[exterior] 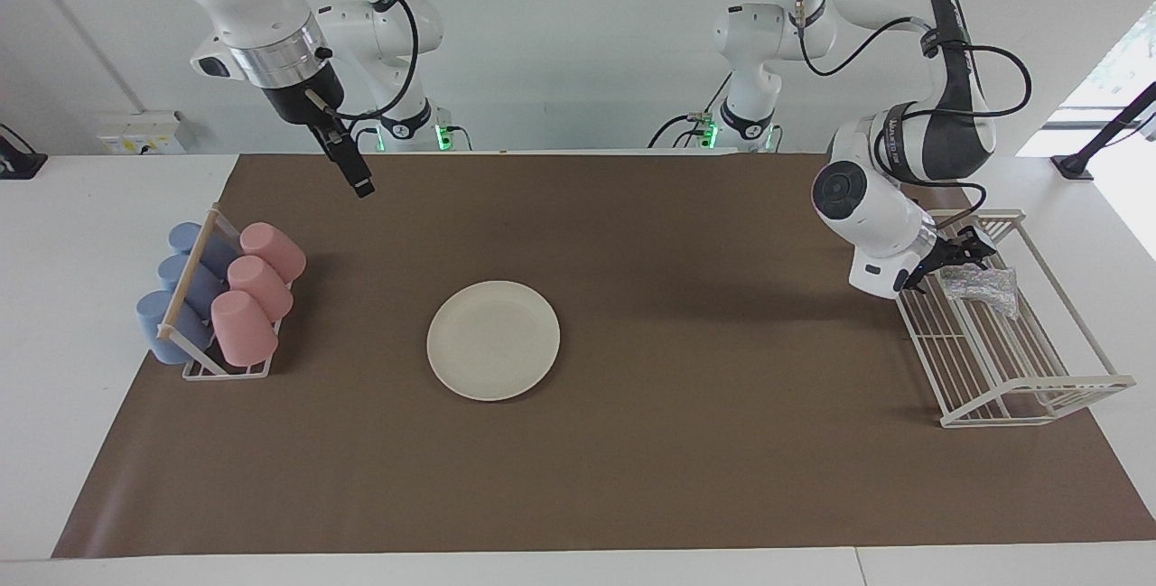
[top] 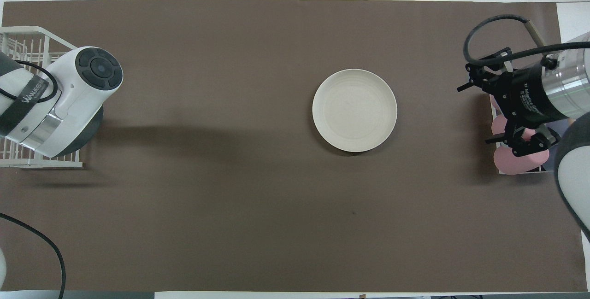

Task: Wipe plate with sponge

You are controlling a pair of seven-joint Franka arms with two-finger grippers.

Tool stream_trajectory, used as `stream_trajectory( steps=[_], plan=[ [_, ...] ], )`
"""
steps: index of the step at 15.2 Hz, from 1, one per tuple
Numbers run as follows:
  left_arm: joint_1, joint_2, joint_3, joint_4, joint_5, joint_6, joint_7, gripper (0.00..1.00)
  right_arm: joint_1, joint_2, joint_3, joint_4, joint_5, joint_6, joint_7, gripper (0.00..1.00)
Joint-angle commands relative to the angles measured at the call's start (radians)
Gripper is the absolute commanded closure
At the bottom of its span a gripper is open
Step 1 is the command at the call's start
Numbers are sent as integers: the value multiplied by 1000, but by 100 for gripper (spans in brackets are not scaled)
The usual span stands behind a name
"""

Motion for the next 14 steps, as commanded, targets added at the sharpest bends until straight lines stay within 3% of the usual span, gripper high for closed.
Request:
stream_trajectory(
  steps=[1, 4, 9, 11, 14],
  plan=[
    [3, -7, 3, -13, 24, 14, -21, 68, -5, -5, 5, 6, 25, -3, 137, 0],
    [6, -7, 3, -12, 24, 14, -22, 100, 26, -19, 9, -16, 24, -2, 175, 0],
    [11, -6, 3, -1, 24, 17, -21, 100, 72, -14, 9, -27, 24, 103, 249, 0],
    [9, -7, 0, 22, 18, 8, -12, 100, 92, -13, 11, -40, 27, 97, 369, 0],
    [5, -15, -3, 130, -62, -64, 33, 100, 112, -7, 11, -40, 25, 118, 471, 0]
  ],
)
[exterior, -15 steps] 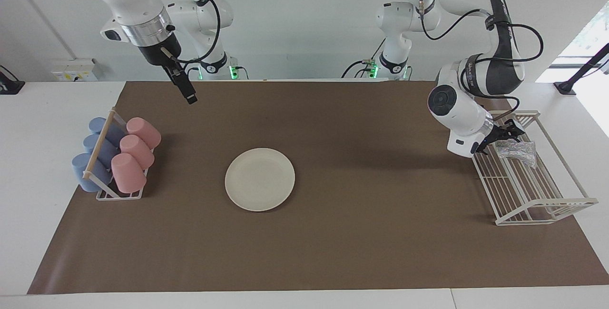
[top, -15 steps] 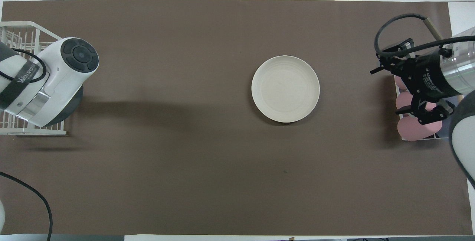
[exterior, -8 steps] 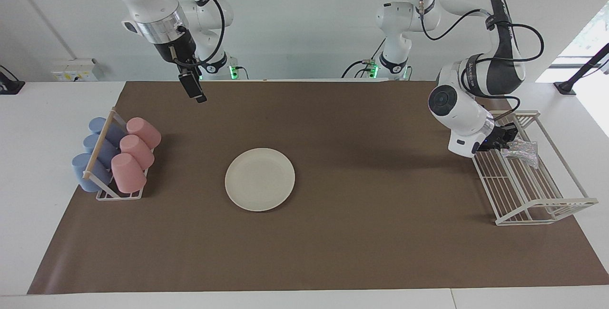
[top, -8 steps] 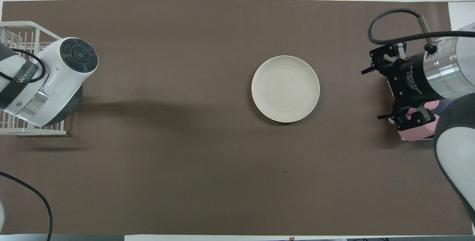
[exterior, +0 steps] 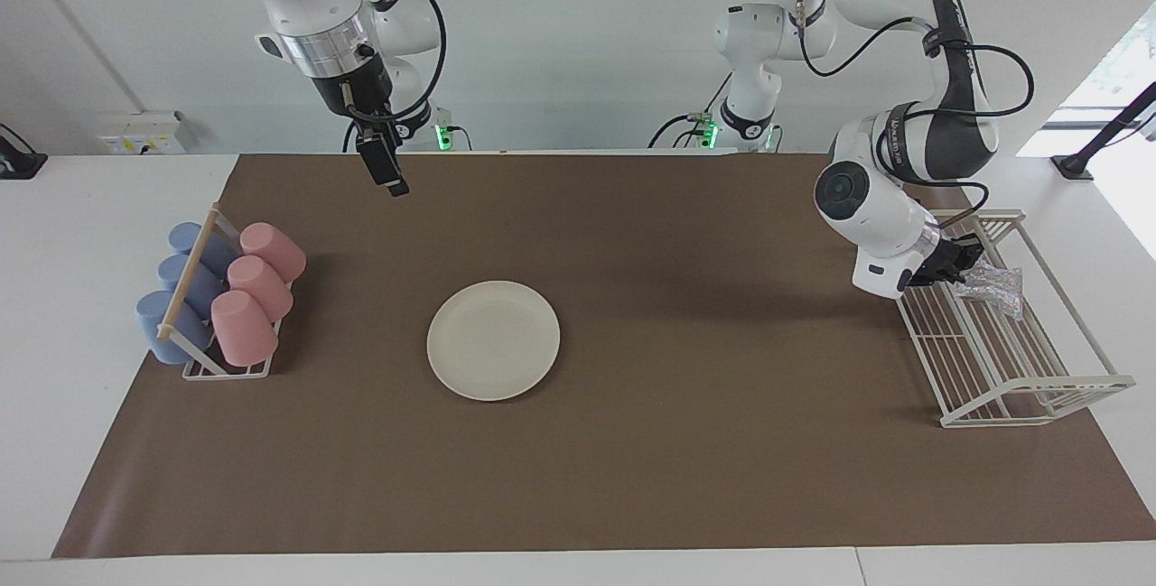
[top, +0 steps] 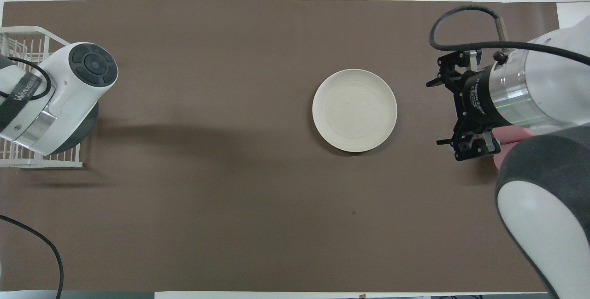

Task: Wipe plate with sponge

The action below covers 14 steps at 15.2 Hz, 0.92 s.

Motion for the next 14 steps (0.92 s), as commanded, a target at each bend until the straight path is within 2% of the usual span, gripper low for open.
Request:
stream_trajectory(
  steps=[1, 4, 7, 9, 12, 14],
  plan=[
    [0, -12, -5, 134, -129, -85, 71, 100, 23, -9, 3, -23, 19, 28, 44, 0],
    [1, -4, -4, 340, -351, -229, 166, 100, 45, -12, 3, -19, 19, 20, 30, 0],
    [6, -18, 2, 444, -629, -346, 171, 100, 60, -26, 3, -23, 18, -10, 31, 0],
    [12, -18, 13, 507, -853, -380, 154, 100, 74, -35, 3, -35, 18, -32, 30, 0],
    [84, -31, 16, 506, -1187, -371, 91, 100, 75, -32, 3, -46, 19, 42, 23, 0],
    [131, -59, 16, 448, -1370, -359, 92, 100, 120, -20, 3, -32, 29, 46, 49, 0]
  ],
)
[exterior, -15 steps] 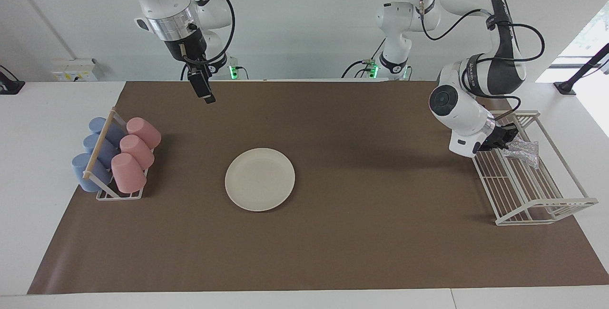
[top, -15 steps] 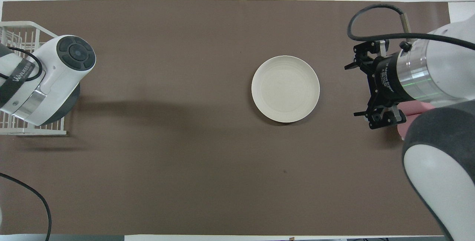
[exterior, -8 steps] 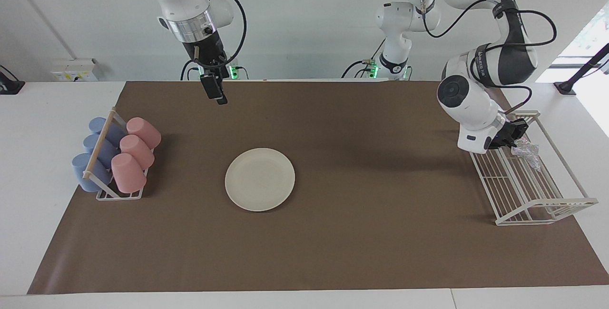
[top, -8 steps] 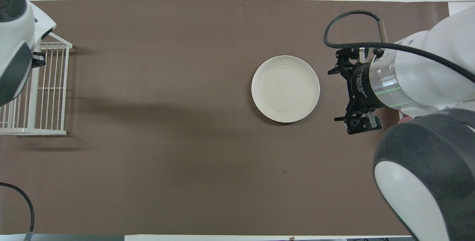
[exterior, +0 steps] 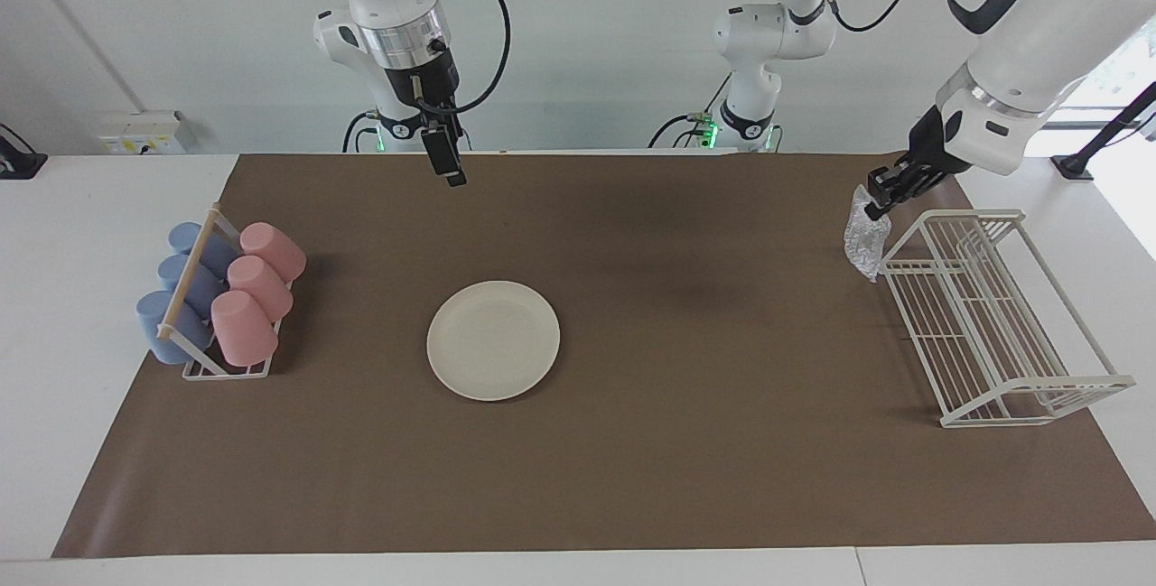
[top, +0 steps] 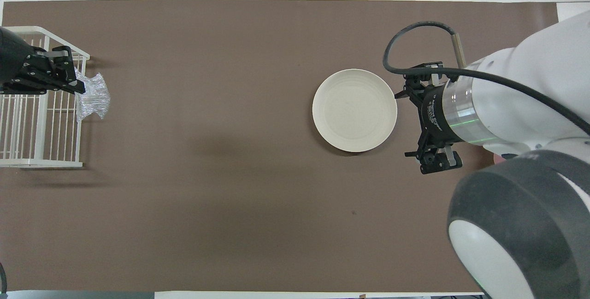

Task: Wipe plate with sponge

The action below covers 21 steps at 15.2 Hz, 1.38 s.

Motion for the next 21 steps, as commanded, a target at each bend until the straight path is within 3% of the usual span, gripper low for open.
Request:
stream_trajectory(
  steps=[1, 4, 6, 8, 9, 13, 16, 21],
  plan=[
    [50, -54, 2, -98, -245, 19, -14, 100, 39, 2, 2, 0, 29, 24, 50, 0],
    [57, -183, -1, -366, -465, 155, 3, 100, 103, 79, 2, 106, 19, -8, 158, 0],
    [45, -263, -1, -534, -595, 224, 76, 100, 159, 207, -1, 282, 5, -71, 276, 0],
    [42, -282, -1, -612, -707, 219, 185, 100, 214, 322, -1, 457, -33, -133, 350, 0],
    [42, -280, -3, -634, -762, 216, 232, 100, 234, 340, -1, 480, -50, -139, 372, 0],
    [4, -263, -5, -712, -982, 209, 364, 100, 389, 369, 2, 473, -113, -92, 485, 2],
    [-16, -263, -3, -760, -1086, 180, 415, 100, 414, 381, 3, 473, -129, -84, 527, 0],
    [-2, -250, -1, -797, -1104, 68, 521, 100, 418, 369, 3, 419, -123, 25, 489, 0]
  ],
)
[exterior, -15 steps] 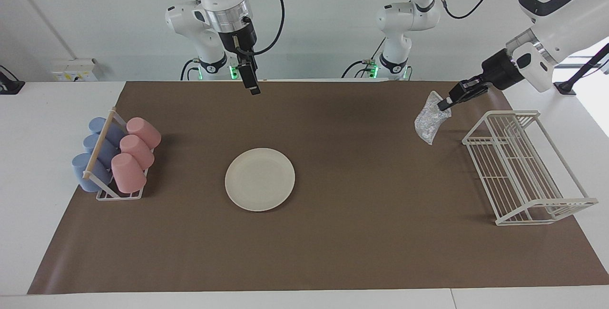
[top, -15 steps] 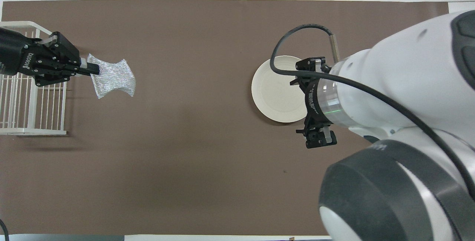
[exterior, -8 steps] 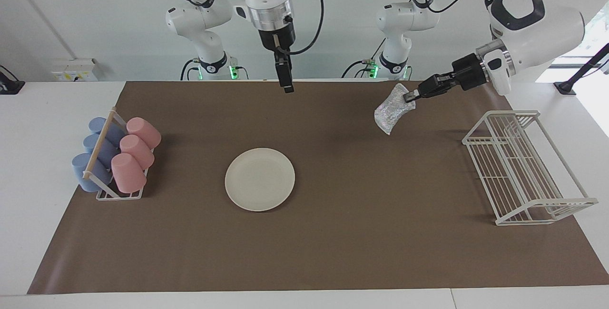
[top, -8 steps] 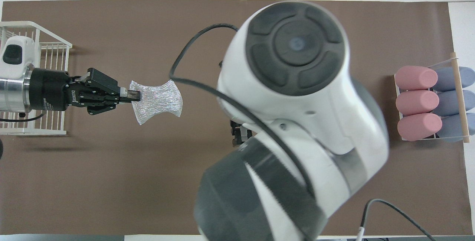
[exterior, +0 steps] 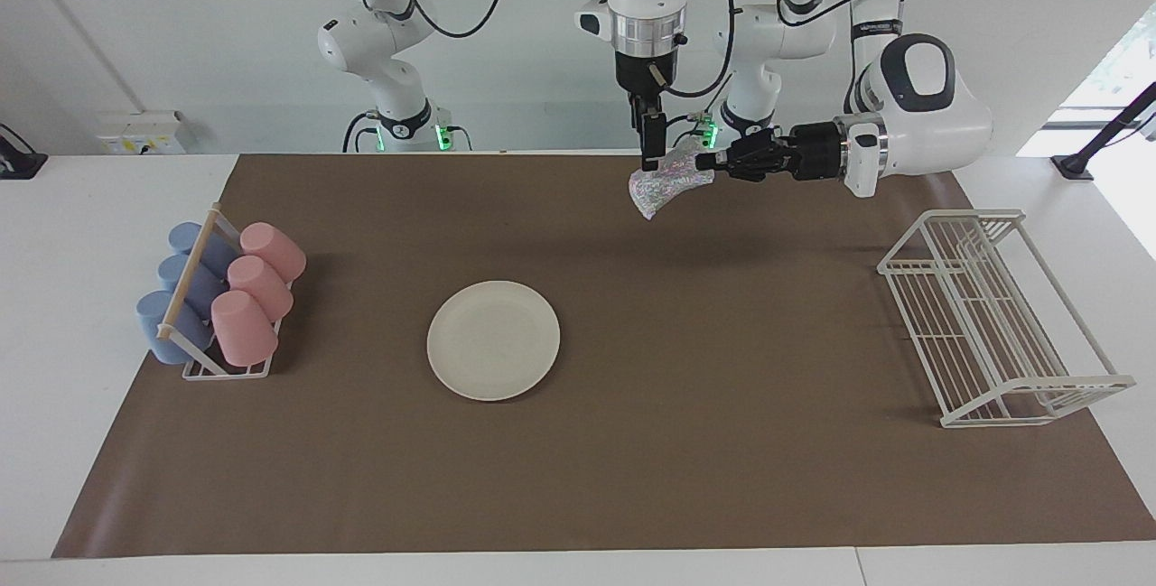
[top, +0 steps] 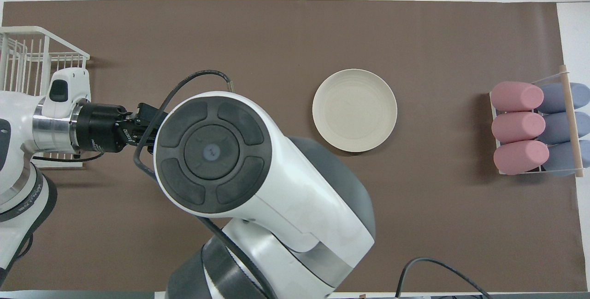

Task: Wipe plate with sponge

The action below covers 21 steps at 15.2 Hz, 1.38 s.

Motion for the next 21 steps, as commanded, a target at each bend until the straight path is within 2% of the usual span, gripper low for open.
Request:
stream_trajectory(
  steps=[1, 3, 5, 10, 11, 13, 15, 16, 21],
  plan=[
    [4, -10, 7, -42, -24, -47, 62, 100, -11, -2, 5, -14, -3, 46, -28, 0],
    [4, -13, 7, -60, -44, -47, 63, 100, -12, -4, 5, -27, 10, 101, -31, 0],
    [4, -11, 7, -62, -47, -52, 69, 100, -9, -36, 5, -98, 11, 146, -46, 0],
    [6, -5, 7, -62, -49, -63, 71, 100, -9, -59, 19, -153, 11, 144, -50, 0],
    [7, -5, 7, -60, -49, -67, 69, 100, -9, -74, 24, -179, 13, 149, -51, 11],
    [24, -4, 7, -60, -49, -81, 69, 100, -9, -83, 39, -205, 16, 161, -83, 49],
    [24, -4, 7, -60, -46, -87, 69, 100, -11, -83, 39, -206, 22, 164, -91, 75],
    [24, -5, 7, -60, -46, -87, 69, 100, -12, -83, 39, -204, 25, 164, -91, 100],
    [24, -4, 7, -59, -34, -89, 72, 100, -14, -82, 38, -199, 49, 166, -122, 100]
  ],
)
